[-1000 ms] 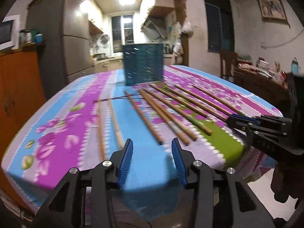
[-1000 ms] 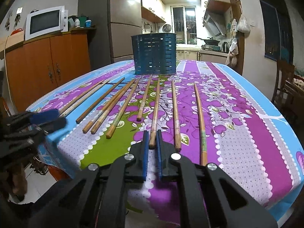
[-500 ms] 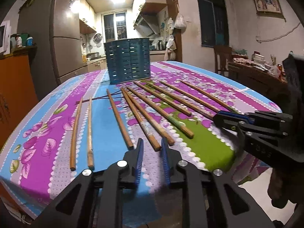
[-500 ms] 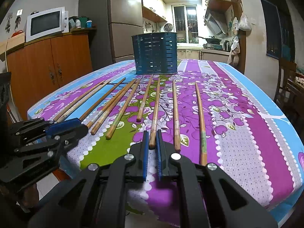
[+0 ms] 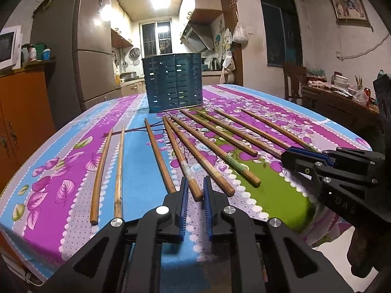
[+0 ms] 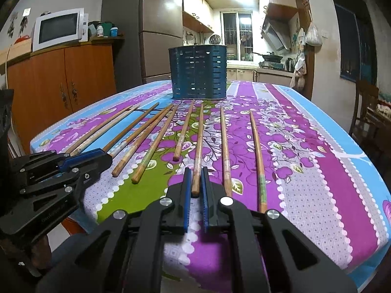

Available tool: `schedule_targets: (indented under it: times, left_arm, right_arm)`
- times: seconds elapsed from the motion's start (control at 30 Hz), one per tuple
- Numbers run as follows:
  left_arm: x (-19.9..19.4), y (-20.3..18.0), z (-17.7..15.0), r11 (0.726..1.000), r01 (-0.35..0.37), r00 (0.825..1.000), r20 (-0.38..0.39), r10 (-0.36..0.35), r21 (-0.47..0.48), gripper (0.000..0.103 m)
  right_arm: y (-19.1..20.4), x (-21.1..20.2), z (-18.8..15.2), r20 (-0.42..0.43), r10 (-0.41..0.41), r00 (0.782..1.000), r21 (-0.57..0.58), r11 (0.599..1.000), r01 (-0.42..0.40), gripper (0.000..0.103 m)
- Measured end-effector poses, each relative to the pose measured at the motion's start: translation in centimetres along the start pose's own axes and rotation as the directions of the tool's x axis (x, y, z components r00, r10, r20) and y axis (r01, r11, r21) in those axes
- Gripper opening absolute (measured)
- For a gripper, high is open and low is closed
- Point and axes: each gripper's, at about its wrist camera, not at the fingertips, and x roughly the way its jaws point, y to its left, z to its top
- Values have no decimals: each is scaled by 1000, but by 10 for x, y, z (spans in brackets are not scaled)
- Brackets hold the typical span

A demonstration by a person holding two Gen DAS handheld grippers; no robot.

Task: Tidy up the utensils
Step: 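Lift the held chopsticks with both tools and carry them over the blue holder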

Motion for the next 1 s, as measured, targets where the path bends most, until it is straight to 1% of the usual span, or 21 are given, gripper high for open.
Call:
schedule_targets:
  times: [0.03, 0.2, 0.3, 0.43, 0.5, 0.6, 0.67, 0.77, 0.8, 0.87, 0.93, 1.0]
  left_arm:
    - [0, -1, -1, 1000, -3, 1000, 6, 3, -1, 11]
    - [-4, -1, 0, 1000, -21, 1000, 15, 21, -12, 9]
    - [-16, 2, 5, 999, -31, 998, 53, 32, -8, 8]
    - [-43, 3, 23, 999, -49, 989, 141, 48, 1, 8]
    - [-58, 6, 38, 999, -54, 978, 200, 52, 2, 8]
    - [-70, 10, 60, 999, -50, 964, 260, 49, -5, 8]
    - [-77, 13, 79, 999, -51, 950, 307, 50, -5, 8]
    - [-80, 18, 112, 1000, -25, 938, 346, 23, 4, 8]
    - [-80, 19, 119, 1000, -20, 935, 353, 17, 5, 8]
    - [-75, 26, 141, 1000, 3, 936, 352, -2, 0, 8]
    - [-70, 28, 159, 1000, 7, 936, 353, -9, 6, 8]
    - [-65, 30, 173, 1000, 29, 943, 332, -29, 7, 8]
  right_arm:
    - [0, 0, -1, 3, -1, 1000, 2, 1000, 1, 6]
    - [-1, -3, -3, 28, -4, 1000, 31, 1000, 3, 5]
    - [-1, -12, -1, 54, -12, 998, 33, 999, 11, 5]
    - [-1, -29, 12, 104, -29, 994, 15, 1000, 27, 5]
    - [0, -42, 26, 144, -36, 989, -9, 999, 38, 5]
    - [2, -57, 52, 200, -30, 979, -41, 998, 39, 5]
    - [2, -65, 71, 234, -20, 972, -62, 997, 36, 5]
    - [0, -71, 102, 261, 8, 965, -86, 996, 15, 5]
    - [0, -72, 111, 268, 16, 963, -96, 995, 10, 5]
    - [-2, -67, 132, 261, 41, 964, -108, 994, -13, 5]
    - [-2, -62, 147, 257, 43, 965, -133, 991, -9, 5]
    - [-4, -53, 163, 234, 61, 970, -136, 990, -30, 5]
